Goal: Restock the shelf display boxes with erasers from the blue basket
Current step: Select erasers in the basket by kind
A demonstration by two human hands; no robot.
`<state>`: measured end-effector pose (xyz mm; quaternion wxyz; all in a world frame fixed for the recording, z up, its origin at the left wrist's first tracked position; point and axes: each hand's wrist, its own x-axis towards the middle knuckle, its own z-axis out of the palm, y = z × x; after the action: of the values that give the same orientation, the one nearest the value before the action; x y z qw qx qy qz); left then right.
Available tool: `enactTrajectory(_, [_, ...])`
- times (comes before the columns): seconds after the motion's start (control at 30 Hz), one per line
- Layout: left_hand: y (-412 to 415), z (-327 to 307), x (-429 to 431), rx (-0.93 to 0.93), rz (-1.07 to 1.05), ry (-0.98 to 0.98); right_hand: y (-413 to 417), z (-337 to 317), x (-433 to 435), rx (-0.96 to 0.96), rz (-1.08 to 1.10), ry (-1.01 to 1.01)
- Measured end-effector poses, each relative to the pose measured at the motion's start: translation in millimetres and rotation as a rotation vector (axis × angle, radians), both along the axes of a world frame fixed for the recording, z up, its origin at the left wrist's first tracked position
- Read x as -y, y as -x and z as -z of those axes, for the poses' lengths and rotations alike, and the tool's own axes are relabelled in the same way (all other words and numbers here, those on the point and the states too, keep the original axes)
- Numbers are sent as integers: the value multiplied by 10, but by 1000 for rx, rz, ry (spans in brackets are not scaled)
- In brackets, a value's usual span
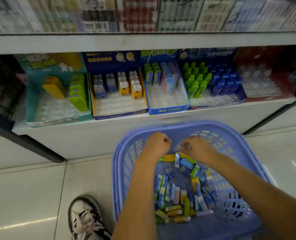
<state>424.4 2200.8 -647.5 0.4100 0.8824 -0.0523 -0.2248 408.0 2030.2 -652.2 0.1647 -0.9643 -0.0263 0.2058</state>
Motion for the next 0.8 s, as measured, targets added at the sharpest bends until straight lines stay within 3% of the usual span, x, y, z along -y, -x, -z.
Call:
enactTrajectory(0.07, [129, 310, 182, -86, 74, -22, 110, 386, 218, -119, 19, 113])
enactTrajectory(0.17, [273, 710, 342, -138, 109, -99, 174, 811, 355, -177, 71, 81])
enactTrajectory(0.47, [172, 1341, 577, -54, 99, -210, 149, 1408, 307, -41, 360, -122])
enactTrajectory(0.6, [116, 1574, 604, -36, 79, -277, 104, 1459, 347, 39, 347, -131])
enactTrajectory(0.8, [165, 1807, 634, -37, 22, -538, 152, 1570, 339, -12, 249, -84])
